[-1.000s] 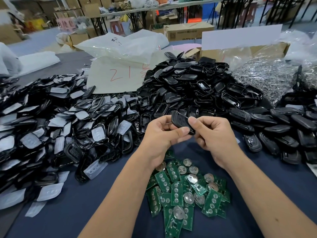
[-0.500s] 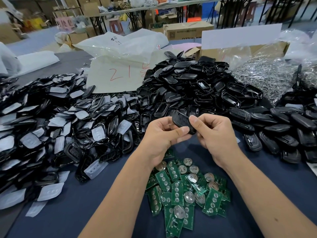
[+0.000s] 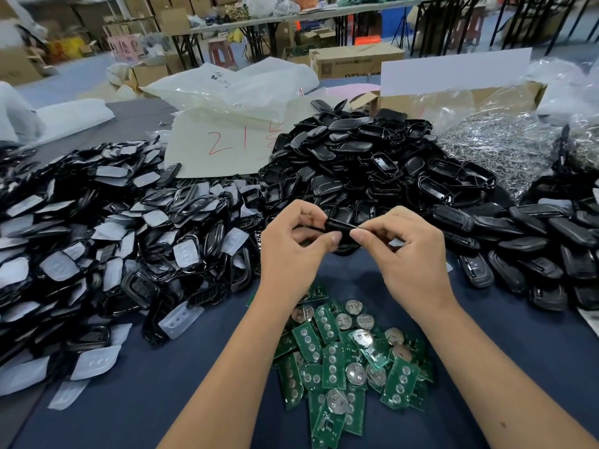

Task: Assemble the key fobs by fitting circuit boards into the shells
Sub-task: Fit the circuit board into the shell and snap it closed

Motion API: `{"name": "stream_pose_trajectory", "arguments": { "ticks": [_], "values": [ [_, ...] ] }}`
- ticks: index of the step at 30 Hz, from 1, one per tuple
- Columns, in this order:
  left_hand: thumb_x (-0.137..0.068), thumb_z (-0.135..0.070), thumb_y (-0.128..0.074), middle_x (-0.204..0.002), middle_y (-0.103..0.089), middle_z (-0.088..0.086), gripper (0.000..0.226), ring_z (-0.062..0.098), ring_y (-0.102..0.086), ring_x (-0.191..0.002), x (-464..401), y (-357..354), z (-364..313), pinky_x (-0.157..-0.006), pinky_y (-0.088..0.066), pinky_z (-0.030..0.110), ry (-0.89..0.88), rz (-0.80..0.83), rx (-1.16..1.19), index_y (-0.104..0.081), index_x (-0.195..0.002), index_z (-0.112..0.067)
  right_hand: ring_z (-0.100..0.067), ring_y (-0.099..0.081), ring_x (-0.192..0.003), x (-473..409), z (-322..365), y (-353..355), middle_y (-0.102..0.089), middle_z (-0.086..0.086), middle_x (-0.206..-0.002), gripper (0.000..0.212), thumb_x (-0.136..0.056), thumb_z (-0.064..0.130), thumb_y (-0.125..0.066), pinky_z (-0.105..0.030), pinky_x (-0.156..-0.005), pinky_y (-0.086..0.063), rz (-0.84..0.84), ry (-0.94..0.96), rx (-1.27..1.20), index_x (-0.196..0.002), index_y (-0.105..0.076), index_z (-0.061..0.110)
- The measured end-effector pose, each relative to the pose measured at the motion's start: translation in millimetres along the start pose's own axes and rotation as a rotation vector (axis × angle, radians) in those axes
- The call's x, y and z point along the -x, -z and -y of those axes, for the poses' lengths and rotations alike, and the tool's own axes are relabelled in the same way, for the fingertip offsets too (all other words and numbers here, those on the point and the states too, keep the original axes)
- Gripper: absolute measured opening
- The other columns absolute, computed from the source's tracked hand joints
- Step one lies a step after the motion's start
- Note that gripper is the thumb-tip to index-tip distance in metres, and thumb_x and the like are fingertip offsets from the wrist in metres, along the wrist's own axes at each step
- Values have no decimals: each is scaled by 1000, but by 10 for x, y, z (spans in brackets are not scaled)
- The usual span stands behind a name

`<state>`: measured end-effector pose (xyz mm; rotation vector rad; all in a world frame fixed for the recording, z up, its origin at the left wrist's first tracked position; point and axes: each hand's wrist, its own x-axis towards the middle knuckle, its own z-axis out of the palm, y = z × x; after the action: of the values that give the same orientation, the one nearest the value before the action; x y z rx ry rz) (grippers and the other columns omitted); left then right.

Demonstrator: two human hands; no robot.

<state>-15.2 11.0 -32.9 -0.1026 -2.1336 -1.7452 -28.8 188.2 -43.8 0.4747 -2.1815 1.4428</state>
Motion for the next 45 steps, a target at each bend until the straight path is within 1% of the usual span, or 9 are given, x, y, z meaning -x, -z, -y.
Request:
{"name": "stream_pose_trajectory", "arguments": {
  "ticks": [7, 13, 17, 23, 28, 32, 38, 43, 45],
  "values": [
    [-81, 2, -82, -84, -69, 10, 28, 28, -76, -75, -6, -16, 25, -73, -64, 41, 31, -5, 66, -65, -92, -18, -20, -69, -71, -1, -14, -30, -69, 8, -78, 8, -94, 24, -78, -37, -57, -53, 47, -70, -134, -86, -76, 25],
    [-81, -3, -85, -79, -71, 11, 24, 25, -76, -73, 15, -42, 54, -72, -64, 37, 65, -6, 71, -65, -84, -17, -12, -65, -67, 2, -50, -34, -71, 12, -76, 11, -96, 27, -75, -25, -61, -47, 38, -107, -152, -86, -75, 33],
    [-81, -3, -85, -76, -72, 9, 22, 25, -75, -71, 26, -48, 65, -75, -65, 43, 102, 8, 86, -65, -84, -12, -16, -62, -54, 2, -37, -30, -69, 4, -72, 11, -96, 27, -75, -40, -53, -53, 24, -151, -190, -86, -75, 31],
    [-79, -6, -87, -71, -73, 12, 22, 28, -73, -67, 44, -77, 51, -73, -62, 44, 132, 65, 60, -65, -77, -9, -21, -64, -59, -6, -34, -18, -71, 2, -75, 11, -97, 25, -74, -47, -56, -56, 2, -201, -219, -88, -77, 30],
    [-78, -11, -89, -68, -75, 9, 21, 26, -73, -66, 35, -85, 36, -74, -62, 44, 159, 76, 19, -68, -73, -8, -1, -63, -70, -10, -28, -22, -71, 20, -78, 10, -100, 28, -69, -24, -69, -48, 0, -235, -237, -102, -79, 32],
    [-81, -14, -87, -69, -76, 9, 21, 21, -74, -65, 19, -132, -16, -71, -63, 34, 230, 82, 7, -70, -77, -4, -7, -63, -83, -30, -20, -40, -73, 16, -96, 21, -103, 30, -64, -34, -79, -53, 7, -277, -247, -121, -74, 31],
    [-84, -18, -86, -67, -75, 9, 23, 17, -73, -62, -83, -500, -181, -74, -65, 38, 331, 78, 66, -72, -75, -2, -22, -61, -69, -128, -42, 90, -69, -10, -83, 12, -99, 28, -61, -51, -69, -54, -183, -335, -287, -107, -67, 34],
    [-87, -11, -80, -75, -76, 13, 13, 30, -76, -74, -263, -1022, -330, -79, -64, 52, 321, 169, 18, -75, -76, -7, -12, -65, -79, -291, -128, 464, -69, 7, -83, 21, -97, 30, -65, -43, -83, -57, -445, -350, -52, -116, -74, 33],
    [-89, -8, -76, -75, -76, 9, 10, 25, -76, -74, -320, -1220, -378, -80, -64, 49, 269, 260, -39, -76, -78, -11, -7, -64, -79, -325, -182, 630, -68, 12, -86, 25, -97, 29, -67, -36, -86, -56, -537, -373, 35, -121, -75, 30]
  ]
}}
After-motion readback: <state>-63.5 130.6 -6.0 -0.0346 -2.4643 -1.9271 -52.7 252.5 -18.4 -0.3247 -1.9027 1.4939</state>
